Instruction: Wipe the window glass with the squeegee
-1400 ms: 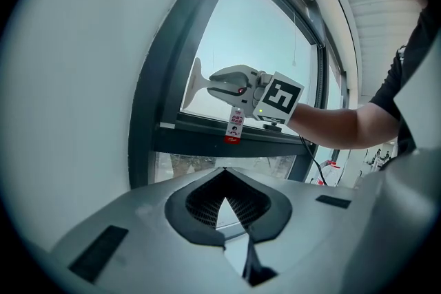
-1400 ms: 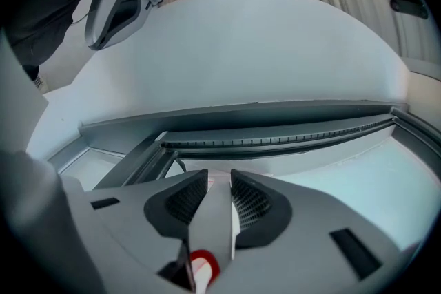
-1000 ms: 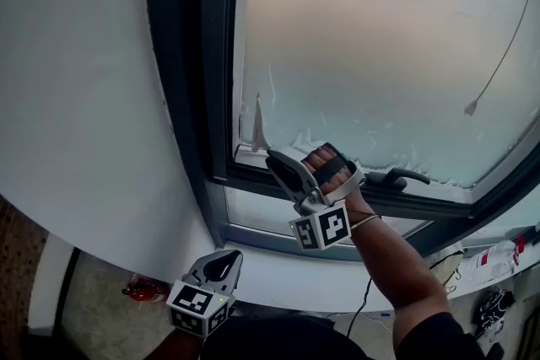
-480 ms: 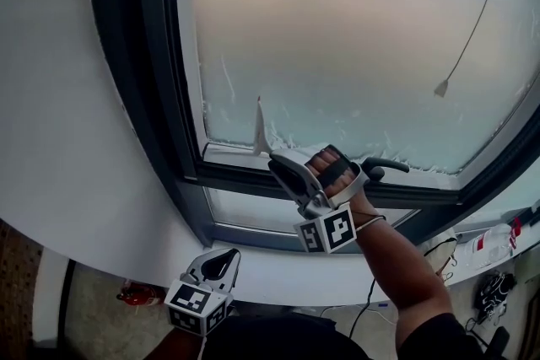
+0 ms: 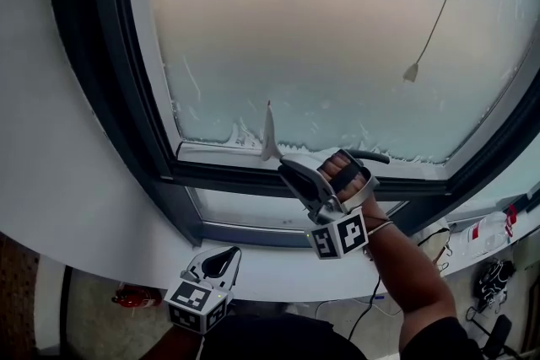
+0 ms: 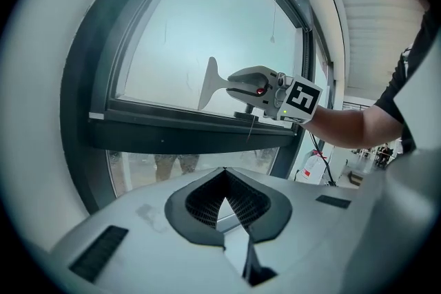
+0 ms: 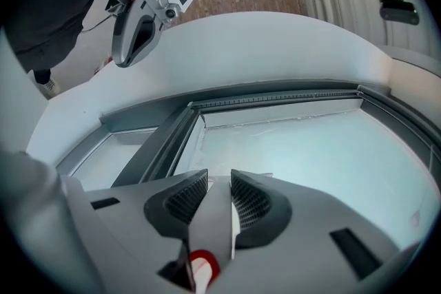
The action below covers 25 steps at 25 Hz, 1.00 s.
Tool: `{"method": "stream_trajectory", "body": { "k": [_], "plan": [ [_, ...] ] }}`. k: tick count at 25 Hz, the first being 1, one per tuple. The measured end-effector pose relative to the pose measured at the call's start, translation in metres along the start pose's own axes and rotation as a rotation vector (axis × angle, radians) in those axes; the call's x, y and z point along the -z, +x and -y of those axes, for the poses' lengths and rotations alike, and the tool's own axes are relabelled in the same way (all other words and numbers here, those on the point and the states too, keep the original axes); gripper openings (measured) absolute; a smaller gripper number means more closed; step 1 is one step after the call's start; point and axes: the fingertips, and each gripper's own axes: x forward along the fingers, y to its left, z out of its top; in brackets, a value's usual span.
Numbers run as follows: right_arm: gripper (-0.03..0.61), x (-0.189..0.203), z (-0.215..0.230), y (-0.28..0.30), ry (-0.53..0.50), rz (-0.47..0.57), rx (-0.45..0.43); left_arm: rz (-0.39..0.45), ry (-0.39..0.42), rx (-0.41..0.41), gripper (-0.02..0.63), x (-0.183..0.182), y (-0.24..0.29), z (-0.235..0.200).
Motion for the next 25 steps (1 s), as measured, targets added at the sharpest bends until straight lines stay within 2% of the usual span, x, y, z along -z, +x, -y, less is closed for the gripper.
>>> {"method": "stream_trajectory", "body": {
  "k": [4,13,25],
  "plan": [
    [0.092,0.02,0.003,-0.021,0.018,-0.03,0.001,-0.011,0.016,0.026,0.0,0.004,0.009,0.012],
    [0.092,0.063,0.005,-0.058,-0.03,-0.117,-0.001,-0.021,0.03,0.052,0.0,0.005,0.022,0.037],
    [0.092,0.096,0.008,-0.095,-0.07,-0.182,-0.02,-0.023,0.037,0.069,0.0,0.004,0.029,0.061]
  ]
}}
